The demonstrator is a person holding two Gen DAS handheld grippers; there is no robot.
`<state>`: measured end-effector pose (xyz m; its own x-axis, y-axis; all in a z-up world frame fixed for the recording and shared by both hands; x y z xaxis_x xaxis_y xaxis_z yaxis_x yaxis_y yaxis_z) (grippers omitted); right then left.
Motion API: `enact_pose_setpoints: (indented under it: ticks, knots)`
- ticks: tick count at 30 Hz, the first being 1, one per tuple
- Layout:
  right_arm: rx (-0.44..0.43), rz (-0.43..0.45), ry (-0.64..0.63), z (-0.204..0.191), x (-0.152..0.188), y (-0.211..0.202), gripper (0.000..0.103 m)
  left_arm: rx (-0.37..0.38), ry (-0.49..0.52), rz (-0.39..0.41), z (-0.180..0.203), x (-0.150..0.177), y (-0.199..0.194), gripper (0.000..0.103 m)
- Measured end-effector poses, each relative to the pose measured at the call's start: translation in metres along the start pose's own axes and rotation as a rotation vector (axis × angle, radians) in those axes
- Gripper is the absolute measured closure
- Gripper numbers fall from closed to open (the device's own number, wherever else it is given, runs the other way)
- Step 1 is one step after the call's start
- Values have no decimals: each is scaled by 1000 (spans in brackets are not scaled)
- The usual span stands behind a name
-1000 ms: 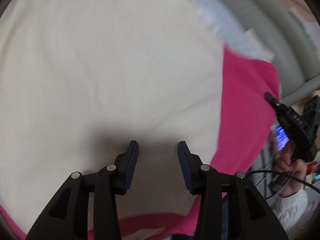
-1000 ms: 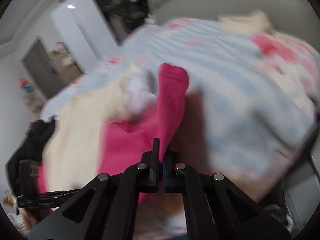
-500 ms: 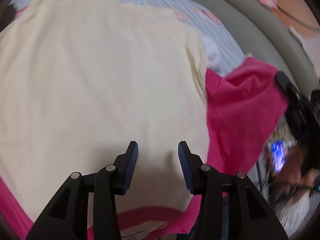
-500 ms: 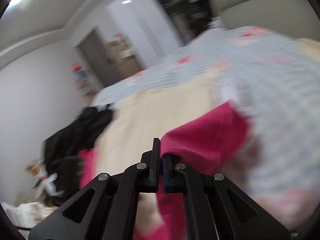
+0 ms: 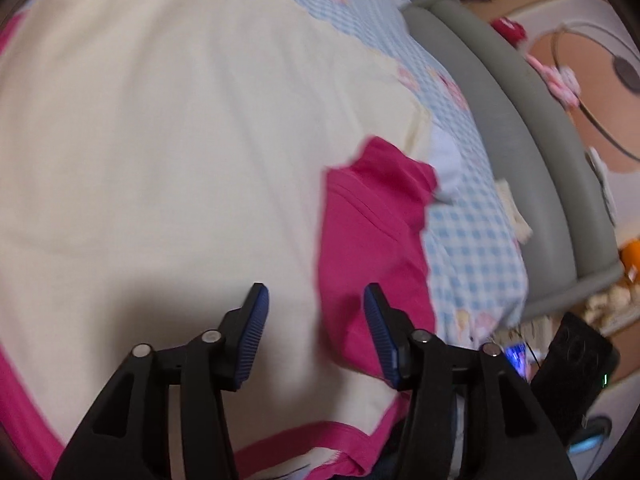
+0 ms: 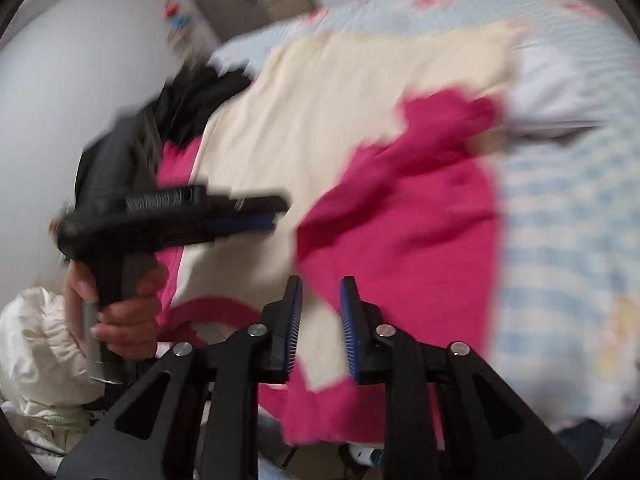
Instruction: Fold clothes
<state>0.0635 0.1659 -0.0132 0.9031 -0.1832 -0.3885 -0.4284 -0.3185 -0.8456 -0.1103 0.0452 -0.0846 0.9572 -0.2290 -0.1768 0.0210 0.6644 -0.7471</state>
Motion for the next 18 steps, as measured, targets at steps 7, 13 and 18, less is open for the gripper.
enact_pose_setpoints:
  ticks: [7, 13, 18]
  knots:
    - [36, 0, 156, 39, 13, -1, 76, -254, 136, -14, 24, -4, 22, 86]
    - [64, -67, 210, 51, 20, 19, 69, -362, 117, 179, 29, -16, -19, 98]
    - [107, -151, 242, 58, 21, 33, 65, -390, -55, 76, -20, -15, -16, 97]
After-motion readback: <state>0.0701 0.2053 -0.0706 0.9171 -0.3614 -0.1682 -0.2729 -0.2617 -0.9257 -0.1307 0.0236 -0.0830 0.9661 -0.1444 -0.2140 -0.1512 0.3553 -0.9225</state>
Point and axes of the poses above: each gripper's, at about its wrist camera, not at the fingertips, and y roughly the way its jaws point, z to its right, x to its underside, the point moved 4 cm from there along y, roughly the way its jaws point, and after that the axes turned 12 degrees about -z, right-handed, at the moved point
